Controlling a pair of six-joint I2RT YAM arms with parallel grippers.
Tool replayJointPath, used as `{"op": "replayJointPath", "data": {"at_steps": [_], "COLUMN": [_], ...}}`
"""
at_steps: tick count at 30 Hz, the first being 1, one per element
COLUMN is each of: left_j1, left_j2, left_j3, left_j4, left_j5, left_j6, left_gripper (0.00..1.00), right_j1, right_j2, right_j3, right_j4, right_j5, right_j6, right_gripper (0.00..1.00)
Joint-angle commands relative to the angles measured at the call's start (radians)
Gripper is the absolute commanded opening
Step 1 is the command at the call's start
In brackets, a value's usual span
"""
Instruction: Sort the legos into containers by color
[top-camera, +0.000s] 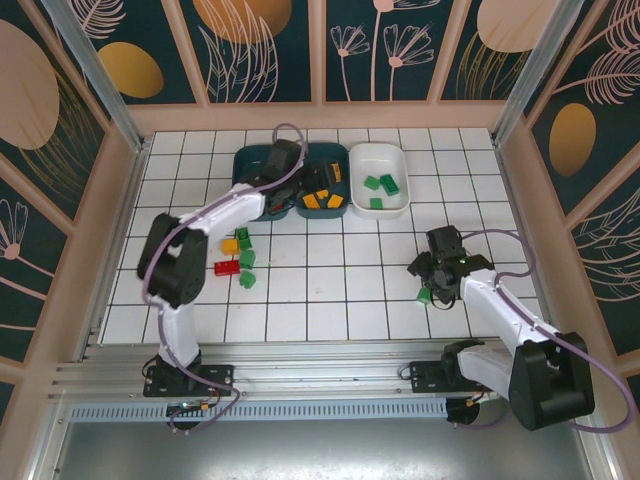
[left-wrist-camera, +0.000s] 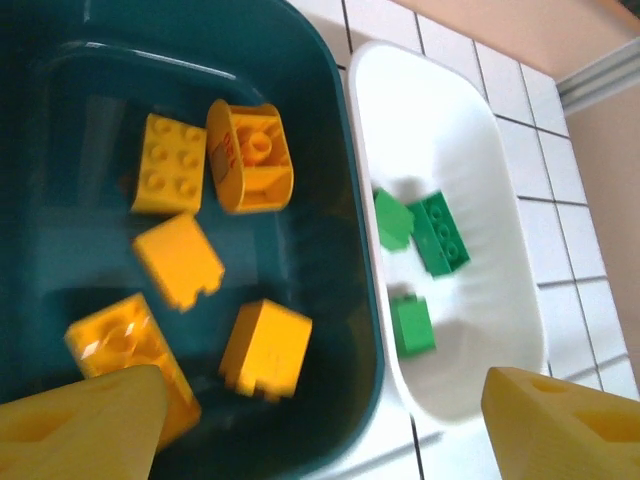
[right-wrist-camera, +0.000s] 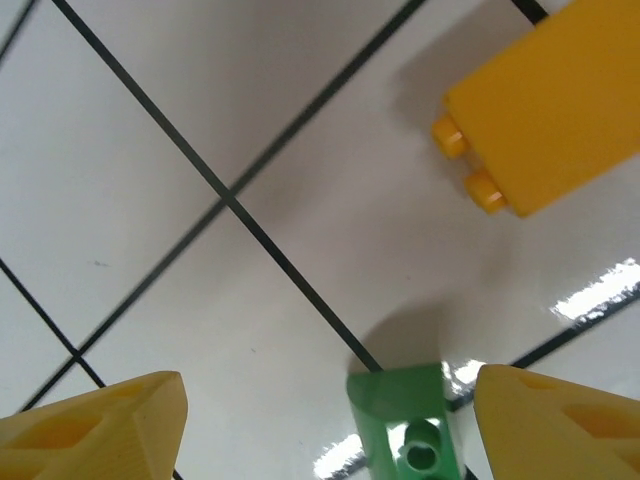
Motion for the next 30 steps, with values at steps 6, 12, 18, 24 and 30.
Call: {"op": "replayJointPath", "data": {"at_steps": [6, 12, 18, 24, 30], "left_j1": [0.0, 0.001, 0.0, 0.0, 0.0], "left_j2": [-0.553, -0.795, -0.898, -0.93, -0.927], "left_j3": [-0.557, -0.829, -0.939, -0.981, -0.928], "left_j4": [0.154, 0.11, 0.071, 0.075, 0.029], "left_j5": [-0.087, -0.114, -0.104, -0.084, -0.096], "left_j6": [-0.083, -0.129, -0.148, -0.184, -0.153], "left_gripper": [0.99, 0.99, 0.99, 0.99, 0.99], "right_j1": [0.002, 0.038, 0.064, 0.091, 0.122], "right_j2": [0.091, 0.159, 0.195, 0.183, 0.197], "right_j3": [0.045, 0.012, -0.02, 0.026, 0.139], "right_j4": [-0.134, -0.088, -0.013, -0.006, -0.007], "right_j5": [-0.033, -0.051, -0.102, -0.091, -0.067], "right_j6": [-0.017, -0.077, -0.099, -0.115, -0.148], "right_gripper": [0.7, 0.62, 0.39, 0.21, 0.17]}}
